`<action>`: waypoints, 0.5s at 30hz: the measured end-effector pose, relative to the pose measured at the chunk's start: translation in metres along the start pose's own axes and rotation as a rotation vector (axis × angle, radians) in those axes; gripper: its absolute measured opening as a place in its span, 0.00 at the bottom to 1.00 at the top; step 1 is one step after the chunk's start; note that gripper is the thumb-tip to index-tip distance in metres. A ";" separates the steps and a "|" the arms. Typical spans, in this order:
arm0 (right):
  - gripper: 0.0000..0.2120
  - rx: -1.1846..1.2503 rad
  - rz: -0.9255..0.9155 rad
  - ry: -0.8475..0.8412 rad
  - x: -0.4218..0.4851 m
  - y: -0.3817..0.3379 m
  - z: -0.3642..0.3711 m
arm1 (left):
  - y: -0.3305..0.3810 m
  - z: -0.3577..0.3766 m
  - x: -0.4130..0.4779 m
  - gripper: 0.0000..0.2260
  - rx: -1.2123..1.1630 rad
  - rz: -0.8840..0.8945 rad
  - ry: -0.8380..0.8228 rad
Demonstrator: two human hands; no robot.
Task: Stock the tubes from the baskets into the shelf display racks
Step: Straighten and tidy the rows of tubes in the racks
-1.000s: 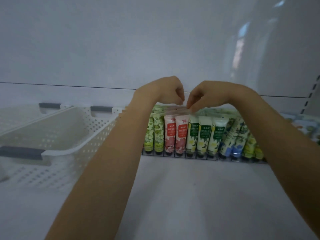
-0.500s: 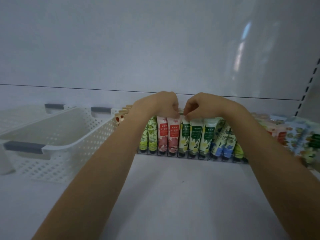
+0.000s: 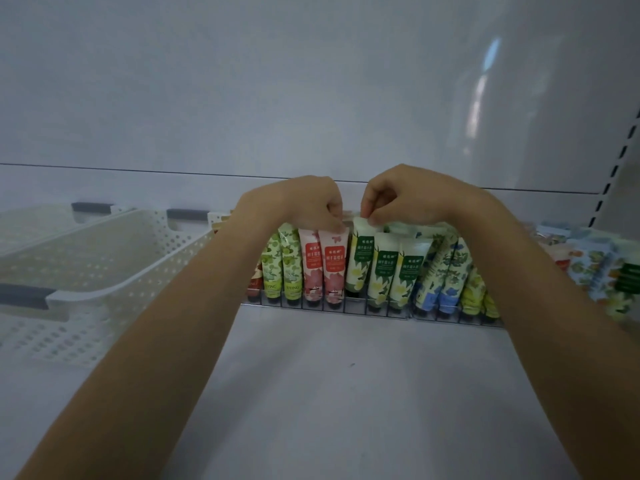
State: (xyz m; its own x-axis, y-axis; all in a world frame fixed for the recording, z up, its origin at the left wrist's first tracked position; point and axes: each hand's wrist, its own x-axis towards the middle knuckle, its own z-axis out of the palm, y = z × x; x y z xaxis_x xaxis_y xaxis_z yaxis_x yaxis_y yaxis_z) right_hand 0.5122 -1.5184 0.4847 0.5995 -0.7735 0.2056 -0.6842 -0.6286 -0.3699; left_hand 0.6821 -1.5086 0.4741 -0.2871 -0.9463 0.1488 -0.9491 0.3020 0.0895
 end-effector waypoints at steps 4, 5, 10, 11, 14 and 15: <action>0.08 -0.068 0.008 -0.036 0.003 -0.005 0.013 | 0.002 0.002 0.002 0.12 0.022 0.011 0.016; 0.08 -0.086 0.012 -0.040 0.003 -0.005 0.015 | 0.002 0.003 0.002 0.12 0.025 0.012 0.016; 0.03 -0.083 0.029 -0.018 -0.003 -0.002 0.001 | 0.002 0.000 0.001 0.09 -0.021 0.076 0.063; 0.03 -0.091 0.041 -0.025 -0.005 -0.001 -0.003 | 0.002 0.000 0.000 0.10 -0.038 0.092 0.083; 0.06 -0.152 0.113 -0.110 -0.010 0.001 -0.008 | 0.005 0.002 0.001 0.10 -0.068 0.146 0.116; 0.07 -0.174 0.138 -0.129 -0.011 0.002 -0.007 | 0.006 0.003 0.001 0.10 -0.075 0.159 0.118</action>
State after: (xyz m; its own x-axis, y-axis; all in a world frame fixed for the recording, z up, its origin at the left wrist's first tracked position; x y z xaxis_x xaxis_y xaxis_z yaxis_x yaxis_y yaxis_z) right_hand 0.5017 -1.5116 0.4884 0.5362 -0.8430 0.0423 -0.8176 -0.5312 -0.2224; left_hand 0.6760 -1.5085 0.4723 -0.4112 -0.8673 0.2806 -0.8794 0.4584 0.1282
